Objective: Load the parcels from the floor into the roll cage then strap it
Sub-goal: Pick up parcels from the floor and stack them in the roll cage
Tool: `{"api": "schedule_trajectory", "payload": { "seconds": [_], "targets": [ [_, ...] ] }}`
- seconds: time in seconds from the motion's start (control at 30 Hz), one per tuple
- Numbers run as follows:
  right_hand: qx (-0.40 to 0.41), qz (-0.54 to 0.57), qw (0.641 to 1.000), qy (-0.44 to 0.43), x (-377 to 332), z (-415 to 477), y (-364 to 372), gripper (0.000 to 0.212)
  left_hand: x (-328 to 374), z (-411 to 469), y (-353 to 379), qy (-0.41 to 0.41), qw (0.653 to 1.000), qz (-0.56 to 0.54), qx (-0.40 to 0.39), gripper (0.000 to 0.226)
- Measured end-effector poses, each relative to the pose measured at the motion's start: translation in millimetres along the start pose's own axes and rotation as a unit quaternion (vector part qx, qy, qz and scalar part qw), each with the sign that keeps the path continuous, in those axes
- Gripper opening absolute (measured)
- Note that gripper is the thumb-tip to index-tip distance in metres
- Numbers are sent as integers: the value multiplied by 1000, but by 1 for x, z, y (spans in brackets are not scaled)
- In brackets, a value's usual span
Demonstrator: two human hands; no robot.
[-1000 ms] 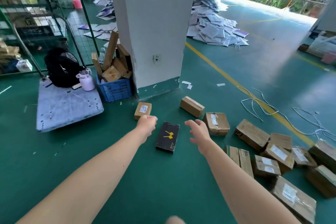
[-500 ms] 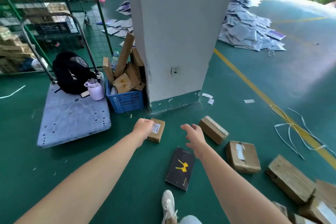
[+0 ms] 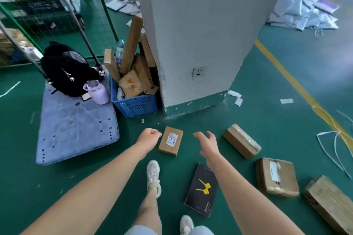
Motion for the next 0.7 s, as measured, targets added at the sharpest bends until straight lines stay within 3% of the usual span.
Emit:
{"api": "schedule_trajectory", "payload": {
  "seconds": [0.37,0.53,0.7],
  "targets": [
    [36,77,987,140,-15,171,81,74,16,215,3,-81,990,88,-70,19],
    [30,82,979,184,24,252,114,76,-36,296,18,-146,979,105,-94,8],
    [19,61,976,210,93,348,150,82,-116,384,36,-197,970,109,-94,17]
  ]
}}
Point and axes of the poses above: each hand's wrist, its own z-axis towards the middle knuckle, its own y-axis out of the palm, x = y × z, the point moved 2 cm from there along z, towards the middle knuckle, and after that the axes turned 14 degrees about -z, right-handed, at the moved point
